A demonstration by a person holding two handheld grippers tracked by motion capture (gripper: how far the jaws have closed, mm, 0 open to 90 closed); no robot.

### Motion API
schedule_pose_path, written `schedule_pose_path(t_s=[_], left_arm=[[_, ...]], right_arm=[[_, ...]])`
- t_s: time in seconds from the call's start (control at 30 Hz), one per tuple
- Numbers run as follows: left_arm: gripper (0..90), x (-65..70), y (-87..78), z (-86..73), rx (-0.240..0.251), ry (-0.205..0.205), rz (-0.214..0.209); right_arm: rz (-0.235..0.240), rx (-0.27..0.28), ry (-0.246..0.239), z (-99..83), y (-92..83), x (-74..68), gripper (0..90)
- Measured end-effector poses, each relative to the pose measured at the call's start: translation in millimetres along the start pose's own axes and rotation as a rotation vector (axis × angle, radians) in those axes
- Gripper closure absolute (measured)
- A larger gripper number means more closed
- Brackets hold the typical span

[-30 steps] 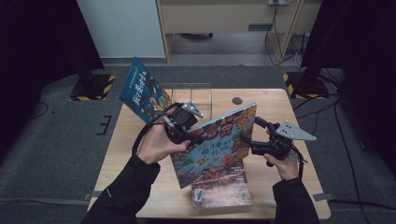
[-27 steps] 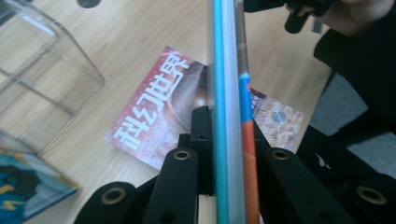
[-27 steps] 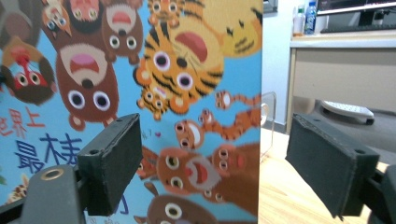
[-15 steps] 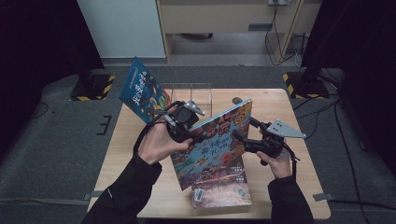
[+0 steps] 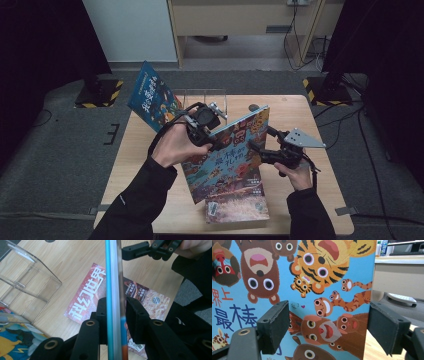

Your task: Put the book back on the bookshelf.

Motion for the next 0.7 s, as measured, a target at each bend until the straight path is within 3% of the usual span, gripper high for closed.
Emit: schedule_pose_path(t_s=[0.13, 0.3, 0.37, 0.5, 0.7], left_arm=[[68.1, -0.3, 1.4, 0.8, -0.015, 0.022, -0.004], [66.8, -5.2, 2.9, -4.7, -0.025, 0.017, -0.006], [65.8, -8.7, 6.4, -7.7, -0.06, 0.009, 0.0], [71.6, -9.8, 7.3, -7.8, -0.075, -0.013, -0.028], [74.2, -6.1, 8.1, -5.5, -0.105, -0.011, -0.039]], right_arm=[[-0.002, -0.002, -0.007, -0.3, -0.4, -0.2, 21.1], [-0.002, -0.006, -0.01, -0.6, -1.0, -0.3, 21.2], [-0.001, -0.008, -0.009, -1.0, -0.8, -0.4, 21.2], [0.001, -0.01, -0.01, -1.3, -1.0, -0.1, 21.4], [0.002, -0.008, -0.016, -1.4, -1.3, -0.5, 21.3]])
Point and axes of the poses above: each handheld gripper's, and its own axes: y roughly forward along the jaws, z roughly out of its top, x roughly to its right, the point moved 9 cm from there along y, roughly forward along the jaws, and after that the axes turned 11 degrees about y, right-handed, at the moved point
